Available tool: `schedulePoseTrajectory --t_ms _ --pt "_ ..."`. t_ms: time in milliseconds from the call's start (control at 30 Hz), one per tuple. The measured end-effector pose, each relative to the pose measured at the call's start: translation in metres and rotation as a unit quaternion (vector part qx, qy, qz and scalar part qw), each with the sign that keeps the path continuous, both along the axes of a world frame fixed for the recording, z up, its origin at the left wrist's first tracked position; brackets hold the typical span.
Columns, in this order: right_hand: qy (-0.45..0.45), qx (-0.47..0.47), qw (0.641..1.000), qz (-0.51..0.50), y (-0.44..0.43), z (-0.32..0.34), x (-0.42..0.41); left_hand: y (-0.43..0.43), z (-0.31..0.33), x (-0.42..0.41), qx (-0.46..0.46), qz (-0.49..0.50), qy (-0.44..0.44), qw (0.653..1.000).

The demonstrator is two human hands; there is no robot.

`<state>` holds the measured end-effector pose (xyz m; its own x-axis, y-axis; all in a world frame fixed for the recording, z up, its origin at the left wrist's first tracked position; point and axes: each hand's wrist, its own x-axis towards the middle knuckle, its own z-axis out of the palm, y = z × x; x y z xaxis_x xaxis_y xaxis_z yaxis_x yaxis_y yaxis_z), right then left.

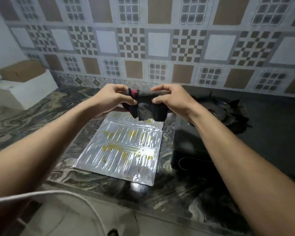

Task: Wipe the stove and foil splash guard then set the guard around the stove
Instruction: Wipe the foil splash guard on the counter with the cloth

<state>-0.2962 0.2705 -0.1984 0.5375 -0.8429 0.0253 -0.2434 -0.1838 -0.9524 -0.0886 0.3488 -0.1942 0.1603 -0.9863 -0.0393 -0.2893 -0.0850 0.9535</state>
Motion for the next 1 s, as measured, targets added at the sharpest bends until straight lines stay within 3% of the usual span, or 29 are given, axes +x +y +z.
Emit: schedulePoseTrajectory --t_ms 200,433,533,600,700,800,933,1000 --pt "-0.012 -0.001 0.995 -0.104 -0.036 -0.029 0.085 -0.04 -0.029 0.073 0.026 -0.067 -0.059 0.996" --pt "0.083 0.018 0.981 -0.175 -0.086 -0.09 0.165 -0.084 -0.11 0.116 0.139 -0.039 0.031 0.989" --pt "0.143 0.008 0.977 -0.156 -0.101 -0.111 0.186 -0.098 -0.142 0.129 0.16 0.017 0.088 0.983" --pt "0.178 -0.01 0.975 -0.134 -0.114 -0.124 0.198 -0.106 -0.165 0.135 0.163 0.046 0.075 0.983" --pt "0.224 -0.025 0.97 -0.088 -0.136 -0.144 0.218 -0.117 -0.19 0.14 0.159 0.075 0.006 0.984" --pt "0.273 -0.041 0.96 -0.054 -0.16 -0.163 0.24 -0.128 -0.193 0.148 0.166 0.038 -0.129 0.977" --pt "0.284 -0.06 0.957 -0.027 -0.186 -0.183 0.268 -0.158 -0.186 0.192 0.192 -0.038 -0.285 0.938" --pt "0.273 -0.085 0.958 -0.031 -0.194 -0.192 0.277 -0.179 -0.183 0.221 0.156 -0.081 -0.362 0.916"
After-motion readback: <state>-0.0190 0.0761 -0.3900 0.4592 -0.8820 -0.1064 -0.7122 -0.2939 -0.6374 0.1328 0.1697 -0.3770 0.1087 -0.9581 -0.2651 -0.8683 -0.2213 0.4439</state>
